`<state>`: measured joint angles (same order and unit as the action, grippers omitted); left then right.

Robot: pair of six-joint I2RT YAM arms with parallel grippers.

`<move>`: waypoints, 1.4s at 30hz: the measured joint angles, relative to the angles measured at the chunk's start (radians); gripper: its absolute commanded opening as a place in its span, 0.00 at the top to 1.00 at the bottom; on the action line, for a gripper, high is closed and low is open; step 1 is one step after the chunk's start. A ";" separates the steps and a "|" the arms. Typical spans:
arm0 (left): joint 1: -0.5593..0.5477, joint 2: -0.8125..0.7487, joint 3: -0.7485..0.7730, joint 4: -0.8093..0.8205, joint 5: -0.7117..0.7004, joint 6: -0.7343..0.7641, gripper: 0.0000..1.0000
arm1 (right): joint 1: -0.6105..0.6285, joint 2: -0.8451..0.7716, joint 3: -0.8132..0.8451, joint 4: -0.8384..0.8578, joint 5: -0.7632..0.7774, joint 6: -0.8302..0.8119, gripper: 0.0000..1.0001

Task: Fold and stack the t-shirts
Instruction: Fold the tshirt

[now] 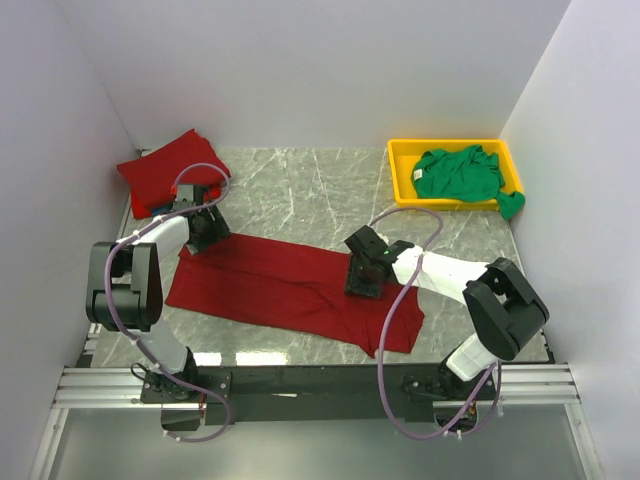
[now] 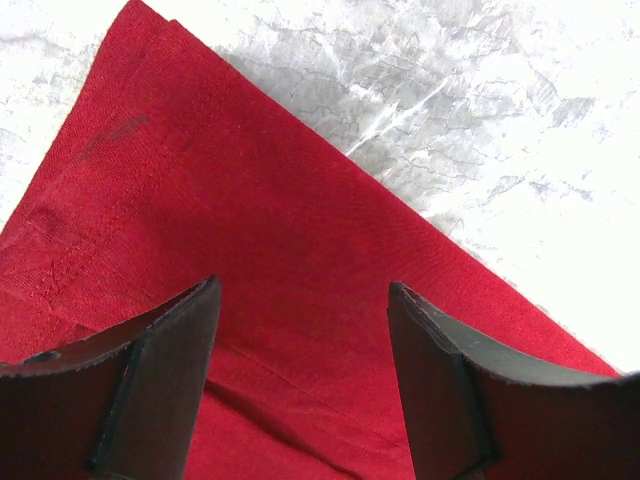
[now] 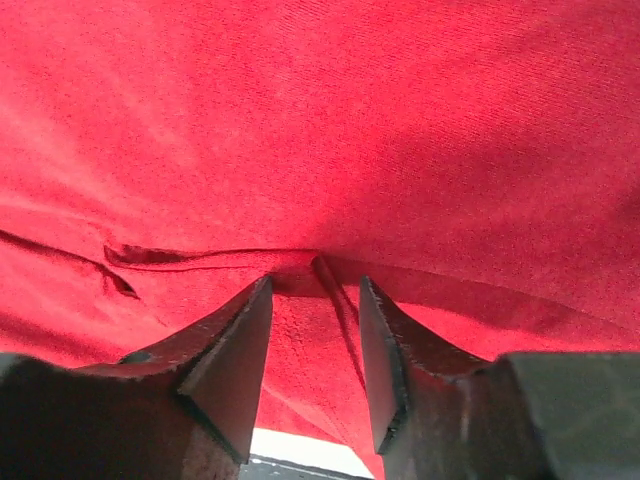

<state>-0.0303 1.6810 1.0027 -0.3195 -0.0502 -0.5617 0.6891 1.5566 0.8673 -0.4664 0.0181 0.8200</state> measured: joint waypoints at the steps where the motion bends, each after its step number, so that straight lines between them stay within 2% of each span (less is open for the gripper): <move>1: 0.000 0.000 0.000 0.000 0.000 0.000 0.27 | 0.000 0.000 0.000 0.003 -0.004 -0.002 0.54; 10: 0.000 0.003 0.000 0.001 0.000 0.000 0.28 | 0.000 0.010 0.002 0.036 -0.041 -0.011 0.67; 13: 0.000 0.004 0.000 0.001 0.000 0.000 0.28 | 0.000 0.034 0.003 0.053 -0.058 -0.016 0.76; 17: 0.000 0.004 -0.005 0.002 0.000 0.000 0.28 | 0.000 0.050 0.011 0.060 -0.077 -0.031 1.00; 24: 0.000 0.004 -0.019 0.001 0.000 0.000 0.28 | 0.029 0.048 0.084 0.017 -0.068 -0.053 1.00; 29: 0.000 0.004 -0.019 0.002 0.000 0.000 0.28 | 0.114 0.060 0.199 -0.036 -0.063 -0.069 1.00; 34: 0.000 0.004 -0.019 0.001 0.000 0.000 0.29 | 0.198 0.138 0.308 -0.088 -0.055 -0.085 1.00; 42: 0.000 0.002 -0.034 0.014 0.000 0.000 0.29 | 0.278 0.185 0.329 -0.186 -0.028 -0.074 1.00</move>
<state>-0.0307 1.6833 0.9688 -0.3050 -0.0502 -0.5613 0.9676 1.7420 1.1965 -0.6521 -0.0101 0.7456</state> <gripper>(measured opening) 0.711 0.009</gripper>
